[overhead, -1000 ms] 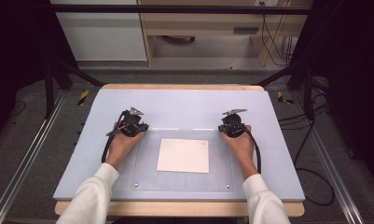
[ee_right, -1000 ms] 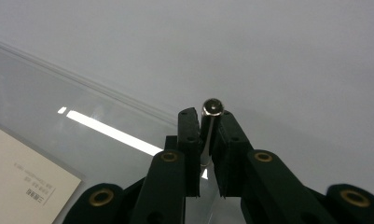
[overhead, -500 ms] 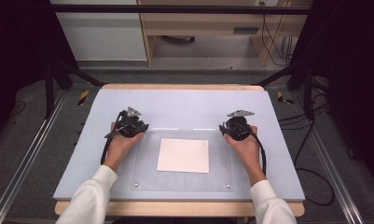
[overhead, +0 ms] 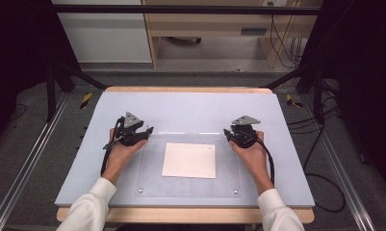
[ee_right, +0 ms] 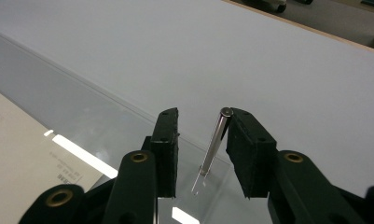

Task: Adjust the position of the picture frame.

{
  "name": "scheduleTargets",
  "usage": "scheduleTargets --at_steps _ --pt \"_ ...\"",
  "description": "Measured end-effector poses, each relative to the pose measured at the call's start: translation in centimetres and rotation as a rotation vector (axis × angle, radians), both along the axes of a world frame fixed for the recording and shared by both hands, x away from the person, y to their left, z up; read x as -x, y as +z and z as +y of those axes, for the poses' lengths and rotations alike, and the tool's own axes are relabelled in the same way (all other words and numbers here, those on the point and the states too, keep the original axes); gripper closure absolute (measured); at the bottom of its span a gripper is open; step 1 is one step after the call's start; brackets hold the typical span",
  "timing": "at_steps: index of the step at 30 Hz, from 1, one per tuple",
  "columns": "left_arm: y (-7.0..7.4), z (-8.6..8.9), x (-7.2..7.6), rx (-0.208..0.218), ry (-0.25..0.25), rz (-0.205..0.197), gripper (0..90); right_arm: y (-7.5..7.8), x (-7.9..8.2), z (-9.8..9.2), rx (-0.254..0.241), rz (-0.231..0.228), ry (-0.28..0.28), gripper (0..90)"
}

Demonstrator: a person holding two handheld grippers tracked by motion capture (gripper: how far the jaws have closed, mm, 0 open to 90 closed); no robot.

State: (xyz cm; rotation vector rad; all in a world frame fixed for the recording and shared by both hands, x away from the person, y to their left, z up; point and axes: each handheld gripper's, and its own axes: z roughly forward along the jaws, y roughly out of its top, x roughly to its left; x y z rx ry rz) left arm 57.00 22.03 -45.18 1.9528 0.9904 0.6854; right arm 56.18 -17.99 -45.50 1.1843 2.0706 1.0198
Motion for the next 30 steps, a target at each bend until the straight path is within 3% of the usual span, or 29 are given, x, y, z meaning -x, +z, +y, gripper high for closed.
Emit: scheduleTargets --at_steps 7,11,20,24,26,30 --pt "-0.3 -0.1 -0.2 0.009 0.013 0.000 53.5 0.0 -0.4 0.1 -0.015 -0.004 -0.026 72.4" --pt "-0.4 -0.2 -0.2 0.012 0.015 0.002 61.5 0.2 -0.7 0.1 -0.004 0.010 -0.053 83.0" --pt "-0.4 -0.5 -0.2 0.009 -0.006 0.009 76.1 0.1 -0.9 -0.1 -0.026 0.014 -0.055 85.2" --pt "-0.4 -0.7 -0.1 0.006 0.015 0.009 79.3 0.2 -0.9 -0.1 -0.033 0.024 -0.060 85.4" --pt "-0.3 -0.6 -0.2 0.032 0.035 0.029 81.9 0.2 -1.0 -0.1 -0.029 0.025 -0.056 85.5" --pt "0.0 -0.5 -0.3 0.037 0.040 0.057 84.6 0.3 -1.0 -0.1 -0.029 0.035 -0.056 85.7"
